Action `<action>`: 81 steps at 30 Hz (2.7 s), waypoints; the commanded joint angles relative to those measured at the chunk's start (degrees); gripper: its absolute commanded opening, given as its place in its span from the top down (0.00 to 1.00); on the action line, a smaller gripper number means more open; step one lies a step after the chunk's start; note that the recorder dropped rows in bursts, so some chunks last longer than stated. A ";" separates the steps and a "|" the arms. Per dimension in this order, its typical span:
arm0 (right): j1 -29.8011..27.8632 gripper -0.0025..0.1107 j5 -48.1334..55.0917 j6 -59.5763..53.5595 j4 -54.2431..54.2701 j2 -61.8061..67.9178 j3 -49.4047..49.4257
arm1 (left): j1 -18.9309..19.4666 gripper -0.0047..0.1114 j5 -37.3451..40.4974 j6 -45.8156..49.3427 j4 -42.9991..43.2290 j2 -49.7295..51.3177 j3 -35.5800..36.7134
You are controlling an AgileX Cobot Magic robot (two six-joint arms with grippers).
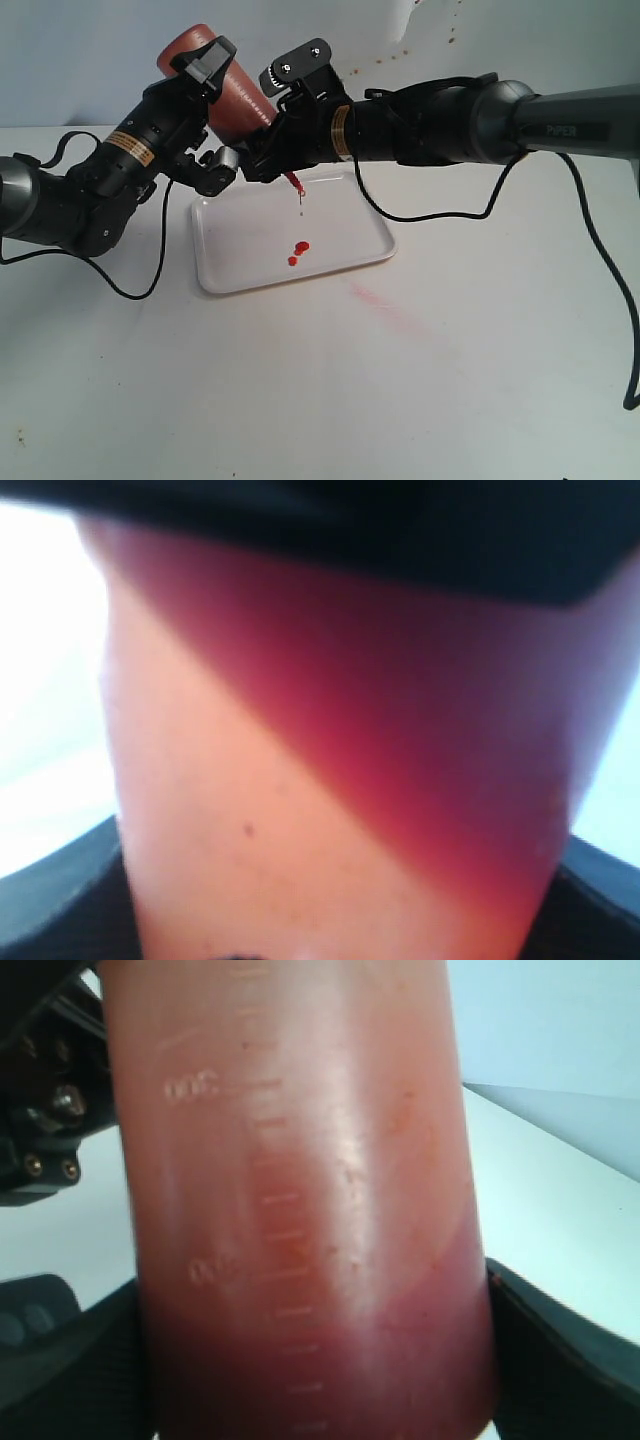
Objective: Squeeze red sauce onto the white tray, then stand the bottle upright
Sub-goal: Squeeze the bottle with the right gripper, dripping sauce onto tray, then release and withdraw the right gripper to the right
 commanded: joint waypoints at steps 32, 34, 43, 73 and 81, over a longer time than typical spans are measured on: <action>-0.22 0.52 1.02 -0.06 -8.53 -2.13 -0.39 | -0.22 0.96 -2.93 -0.99 -0.78 -0.98 -0.33; -0.22 0.79 1.02 -0.06 -10.23 -2.13 -0.39 | -0.22 0.96 -2.93 -0.99 -0.78 -0.98 -0.33; -0.22 0.97 1.02 0.58 -10.52 -2.13 -0.39 | -0.22 0.96 -2.93 -0.99 -0.78 -0.98 -0.33; -0.22 0.45 1.83 1.88 -8.37 -4.37 -0.48 | -0.22 0.96 -2.93 -0.99 2.25 -0.98 -0.23; -0.22 0.98 1.83 6.48 -12.85 -4.26 -0.38 | -0.22 0.96 -2.93 -0.99 2.25 -0.98 -0.23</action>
